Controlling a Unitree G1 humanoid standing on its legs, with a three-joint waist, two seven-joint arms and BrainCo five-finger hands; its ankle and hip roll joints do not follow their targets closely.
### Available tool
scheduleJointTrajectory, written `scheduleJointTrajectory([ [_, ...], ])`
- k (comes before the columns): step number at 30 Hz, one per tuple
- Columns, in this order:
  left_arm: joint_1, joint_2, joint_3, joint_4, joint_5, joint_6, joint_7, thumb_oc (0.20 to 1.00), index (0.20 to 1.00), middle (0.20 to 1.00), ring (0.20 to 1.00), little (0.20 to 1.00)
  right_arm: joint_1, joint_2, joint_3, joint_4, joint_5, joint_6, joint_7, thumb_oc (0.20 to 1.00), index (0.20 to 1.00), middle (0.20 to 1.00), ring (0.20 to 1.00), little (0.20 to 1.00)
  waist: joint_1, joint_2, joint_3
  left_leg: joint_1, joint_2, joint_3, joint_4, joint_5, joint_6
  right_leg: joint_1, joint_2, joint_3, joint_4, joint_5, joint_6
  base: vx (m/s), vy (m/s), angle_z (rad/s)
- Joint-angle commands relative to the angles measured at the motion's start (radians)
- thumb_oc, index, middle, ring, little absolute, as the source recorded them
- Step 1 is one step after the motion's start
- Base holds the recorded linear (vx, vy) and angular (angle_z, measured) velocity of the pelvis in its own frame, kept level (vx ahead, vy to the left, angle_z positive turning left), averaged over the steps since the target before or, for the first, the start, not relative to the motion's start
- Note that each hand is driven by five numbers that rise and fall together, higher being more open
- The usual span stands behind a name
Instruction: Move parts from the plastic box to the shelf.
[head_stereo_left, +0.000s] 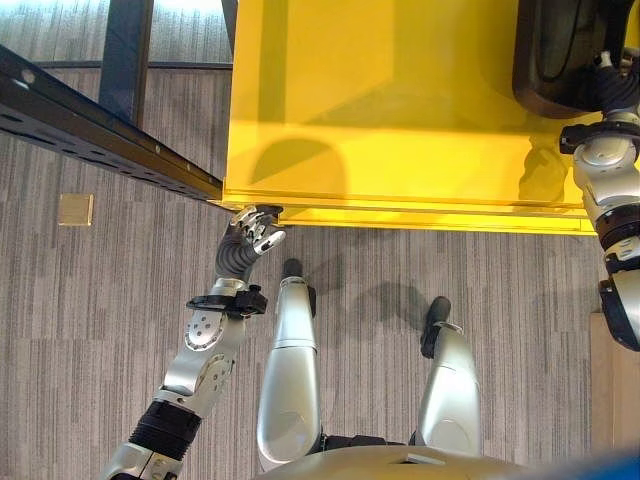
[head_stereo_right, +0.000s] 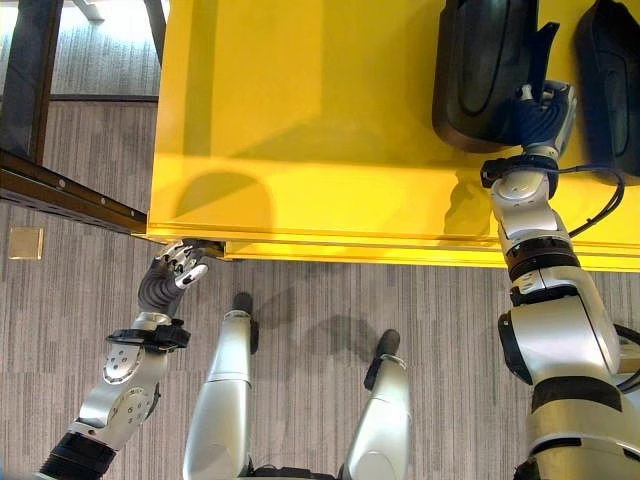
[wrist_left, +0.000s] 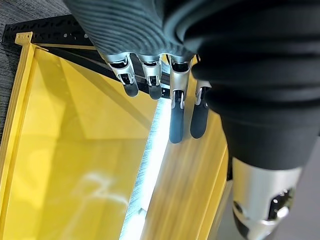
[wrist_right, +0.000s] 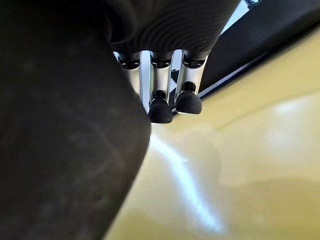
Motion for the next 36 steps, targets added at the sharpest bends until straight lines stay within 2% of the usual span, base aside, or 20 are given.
scheduleJointTrajectory([
  [1, -0.014, 0.013, -0.024, -0.024, -0.021, -0.063, -0.01, 1.0, 1.0, 1.0, 1.0, 1.0, -0.047, -0.06, -0.012, -0.014, -0.019, -0.039, -0.03, 0.2, 0.2, 0.2, 0.2, 0.2, 0.007, -0.002, -0.034, 0.009, -0.01, 0.03, -0.056, 0.032, 0.028, -0.052, 0.05, 0.002, 0.21, -0.106, -0.103, 0.0, 0.0, 0.0],
  [15, -0.013, 0.019, -0.02, -0.026, -0.021, -0.066, -0.01, 1.0, 1.0, 1.0, 1.0, 1.0, -0.061, -0.051, 0.01, 0.011, -0.046, -0.029, -0.026, 0.2, 0.2, 0.2, 0.2, 0.2, 0.01, -0.005, -0.025, 0.005, -0.012, 0.032, -0.061, 0.038, 0.028, -0.053, 0.053, 0.001, 0.207, -0.101, -0.103, 0.0, 0.0, 0.0],
  [16, -0.013, 0.019, -0.02, -0.027, -0.02, -0.066, -0.011, 1.0, 1.0, 1.0, 1.0, 1.0, -0.063, -0.05, 0.011, 0.014, -0.044, -0.028, -0.026, 0.319, 0.319, 0.319, 0.319, 0.319, 0.009, -0.006, -0.025, 0.006, -0.012, 0.032, -0.062, 0.038, 0.028, -0.053, 0.053, 0.001, 0.206, -0.101, -0.103, 0.0, 0.0, 0.0],
  [17, -0.012, 0.017, -0.02, -0.026, -0.022, -0.066, -0.01, 1.0, 1.0, 1.0, 1.0, 1.0, -0.063, -0.047, 0.007, 0.012, -0.036, -0.032, -0.025, 0.959, 0.959, 0.959, 0.959, 0.959, 0.009, -0.006, -0.024, 0.006, -0.012, 0.032, -0.061, 0.038, 0.028, -0.053, 0.053, 0.002, 0.206, -0.102, -0.104, 0.0, 0.0, 0.0],
  [18, -0.012, 0.018, -0.021, -0.024, -0.022, -0.066, -0.009, 1.0, 1.0, 1.0, 1.0, 1.0, -0.063, -0.046, 0.006, 0.008, -0.03, -0.034, -0.024, 1.0, 1.0, 1.0, 1.0, 1.0, 0.008, -0.007, -0.024, 0.006, -0.012, 0.032, -0.062, 0.039, 0.028, -0.053, 0.054, 0.003, 0.206, -0.102, -0.105, 0.0, 0.0, 0.0],
  [22, -0.016, 0.019, -0.018, -0.021, -0.02, -0.067, -0.007, 1.0, 1.0, 1.0, 1.0, 1.0, -0.071, -0.049, 0.004, -0.01, -0.03, -0.035, -0.033, 1.0, 1.0, 1.0, 1.0, 1.0, 0.006, -0.007, -0.023, 0.006, -0.012, 0.032, -0.062, 0.039, 0.027, -0.056, 0.054, 0.005, 0.204, -0.1, -0.103, 0.0, 0.0, 0.0],
  [28, -0.018, 0.013, -0.01, -0.016, -0.021, -0.07, 0.001, 1.0, 1.0, 1.0, 1.0, 1.0, -0.05, -0.059, -0.065, -0.11, 0.003, -0.061, -0.078, 1.0, 1.0, 1.0, 1.0, 1.0, -0.004, -0.01, -0.027, 0.008, -0.01, 0.034, -0.061, 0.036, 0.026, -0.053, 0.055, 0.008, 0.202, -0.1, -0.103, 0.0, 0.0, 0.0],
  [32, -0.021, -0.003, 0.014, -0.013, -0.013, -0.068, 0.02, 1.0, 1.0, 1.0, 1.0, 1.0, 0.016, -0.073, -0.148, -0.308, -0.055, -0.067, -0.143, 1.0, 1.0, 1.0, 1.0, 1.0, -0.02, -0.012, -0.033, 0.007, -0.008, 0.037, -0.061, 0.03, 0.026, -0.057, 0.058, 0.012, 0.2, -0.1, -0.103, -0.02, 0.003, 0.0],
  [33, -0.022, -0.008, 0.019, -0.013, -0.012, -0.068, 0.024, 1.0, 1.0, 1.0, 1.0, 1.0, 0.04, -0.078, -0.175, -0.377, -0.083, -0.066, -0.162, 1.0, 1.0, 1.0, 1.0, 1.0, -0.024, -0.01, -0.03, -0.005, -0.009, 0.039, -0.068, 0.059, 0.032, -0.069, 0.056, 0.009, 0.193, -0.076, -0.109, -0.06, 0.018, 0.0],
  [36, -0.023, -0.019, 0.032, -0.008, -0.003, -0.066, 0.043, 1.0, 1.0, 1.0, 1.0, 1.0, 0.15, -0.055, -0.282, -0.584, -0.135, -0.076, -0.201, 1.0, 1.0, 1.0, 1.0, 1.0, -0.038, -0.01, -0.034, -0.009, -0.009, 0.041, -0.063, 0.053, 0.033, -0.075, 0.057, 0.012, 0.197, -0.08, -0.109, -0.02, 0.006, -0.01],
])
